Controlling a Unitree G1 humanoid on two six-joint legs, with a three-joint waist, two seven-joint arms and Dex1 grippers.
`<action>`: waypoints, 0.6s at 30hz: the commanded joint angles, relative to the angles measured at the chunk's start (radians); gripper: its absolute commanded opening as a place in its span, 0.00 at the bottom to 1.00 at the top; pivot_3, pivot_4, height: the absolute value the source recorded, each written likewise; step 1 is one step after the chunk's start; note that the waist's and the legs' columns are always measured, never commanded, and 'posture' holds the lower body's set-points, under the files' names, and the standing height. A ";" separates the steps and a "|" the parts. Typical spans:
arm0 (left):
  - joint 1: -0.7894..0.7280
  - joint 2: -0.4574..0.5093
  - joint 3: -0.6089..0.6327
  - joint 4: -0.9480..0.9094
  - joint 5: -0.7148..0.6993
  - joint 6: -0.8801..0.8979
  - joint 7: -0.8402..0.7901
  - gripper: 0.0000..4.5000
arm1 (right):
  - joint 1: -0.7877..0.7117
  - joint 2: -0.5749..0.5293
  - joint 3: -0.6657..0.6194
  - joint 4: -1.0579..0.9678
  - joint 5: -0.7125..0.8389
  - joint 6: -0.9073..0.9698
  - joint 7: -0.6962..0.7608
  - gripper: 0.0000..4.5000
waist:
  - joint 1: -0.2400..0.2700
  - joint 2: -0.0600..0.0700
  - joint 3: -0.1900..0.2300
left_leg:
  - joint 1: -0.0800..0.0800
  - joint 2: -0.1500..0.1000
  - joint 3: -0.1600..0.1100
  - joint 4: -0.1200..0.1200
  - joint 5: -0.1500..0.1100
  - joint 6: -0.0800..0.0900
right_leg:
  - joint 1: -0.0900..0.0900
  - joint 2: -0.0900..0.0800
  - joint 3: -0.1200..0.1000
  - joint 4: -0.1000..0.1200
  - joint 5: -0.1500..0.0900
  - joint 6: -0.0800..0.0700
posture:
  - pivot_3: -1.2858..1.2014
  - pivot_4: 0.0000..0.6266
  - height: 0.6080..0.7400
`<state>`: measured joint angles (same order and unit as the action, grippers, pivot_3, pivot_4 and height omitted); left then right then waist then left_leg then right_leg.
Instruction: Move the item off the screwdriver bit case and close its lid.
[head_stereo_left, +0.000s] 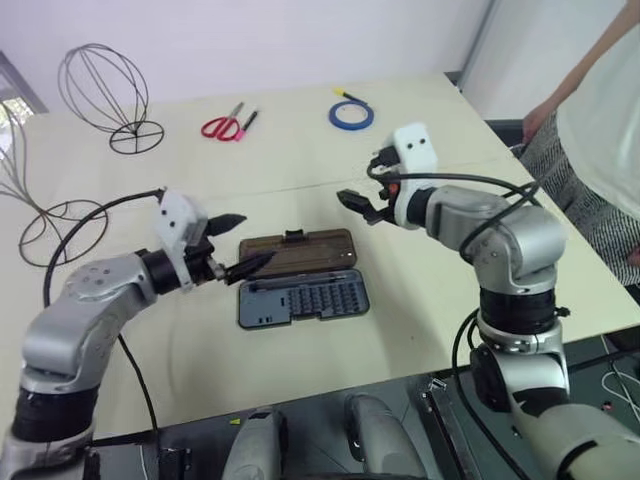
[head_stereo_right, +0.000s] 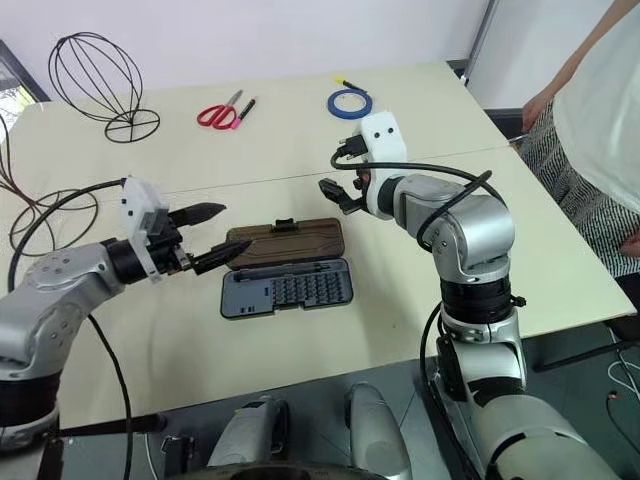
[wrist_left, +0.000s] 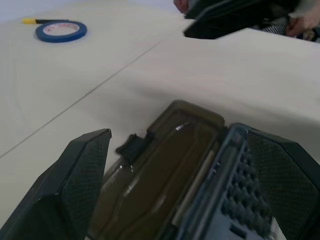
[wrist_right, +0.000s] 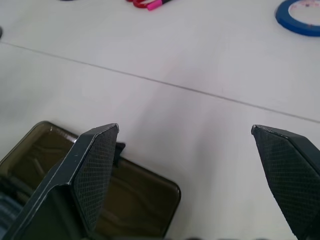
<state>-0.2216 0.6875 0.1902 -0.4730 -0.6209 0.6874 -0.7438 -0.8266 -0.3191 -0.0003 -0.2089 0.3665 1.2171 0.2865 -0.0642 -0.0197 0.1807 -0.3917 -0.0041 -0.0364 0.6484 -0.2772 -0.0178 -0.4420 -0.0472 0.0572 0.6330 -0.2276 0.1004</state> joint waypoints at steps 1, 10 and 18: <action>0.032 0.011 0.041 -0.079 -0.029 0.001 0.018 1.00 | -0.014 -0.010 0.019 0.007 -0.017 -0.077 0.020 0.99 | 0.000 0.000 0.000 | 0.000 0.000 0.000 0.000 0.000 0.000 | 0.000 0.000 0.000 0.000 0.000 0.000 | 0.52 0.24 1.00; 0.175 0.036 0.019 -0.145 0.013 -0.047 0.010 1.00 | -0.035 -0.008 0.077 0.064 -0.039 -0.177 0.075 0.99 | -0.002 0.000 0.000 | 0.000 0.000 0.000 0.000 0.000 0.000 | 0.000 0.000 0.000 0.000 0.000 0.000 | 0.52 0.24 1.00; 0.207 0.035 -0.005 -0.117 0.045 -0.111 -0.021 0.46 | -0.055 0.000 0.092 0.100 -0.051 -0.212 0.097 1.00 | 0.006 0.000 0.000 | 0.000 0.000 0.001 0.000 0.000 0.000 | 0.000 0.000 0.000 -0.001 0.000 0.000 | 0.52 0.24 1.00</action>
<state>-0.0175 0.7125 0.1793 -0.5862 -0.5799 0.6005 -0.7548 -0.8471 -0.3227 0.0952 -0.0926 0.3193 1.0252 0.3792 -0.0586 -0.0196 0.1808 -0.3917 -0.0041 -0.0359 0.6483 -0.2772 -0.0179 -0.4421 -0.0476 0.0573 0.6325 -0.2276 0.1000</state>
